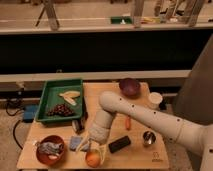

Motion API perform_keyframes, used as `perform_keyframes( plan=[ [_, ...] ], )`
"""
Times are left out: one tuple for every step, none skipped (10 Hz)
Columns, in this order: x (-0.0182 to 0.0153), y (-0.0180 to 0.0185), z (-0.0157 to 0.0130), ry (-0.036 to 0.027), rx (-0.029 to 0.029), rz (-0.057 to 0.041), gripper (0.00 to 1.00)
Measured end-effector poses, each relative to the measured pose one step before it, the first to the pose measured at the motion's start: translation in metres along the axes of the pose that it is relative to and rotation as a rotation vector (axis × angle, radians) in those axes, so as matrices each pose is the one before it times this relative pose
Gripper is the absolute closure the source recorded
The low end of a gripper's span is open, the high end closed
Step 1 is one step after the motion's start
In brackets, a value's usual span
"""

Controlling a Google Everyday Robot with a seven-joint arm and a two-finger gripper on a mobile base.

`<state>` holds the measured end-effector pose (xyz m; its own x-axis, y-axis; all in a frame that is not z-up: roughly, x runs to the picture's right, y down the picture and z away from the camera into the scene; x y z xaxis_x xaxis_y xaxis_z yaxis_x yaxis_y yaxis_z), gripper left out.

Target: Place apple in plastic cup

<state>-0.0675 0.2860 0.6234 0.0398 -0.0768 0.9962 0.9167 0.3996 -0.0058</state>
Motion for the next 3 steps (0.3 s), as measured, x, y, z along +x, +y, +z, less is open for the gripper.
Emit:
perform_keyframes(
  plan=[
    [-0.00125,0.00178,-0.00218,0.00312,0.00022,0.0006,0.2],
    [-0.00169,0.0023,-0.00289,0.00582,0.00165,0.00125,0.2],
    [-0.00187,0.0024,-0.00312,0.00821,0.00319,0.00106,0.2]
  ],
)
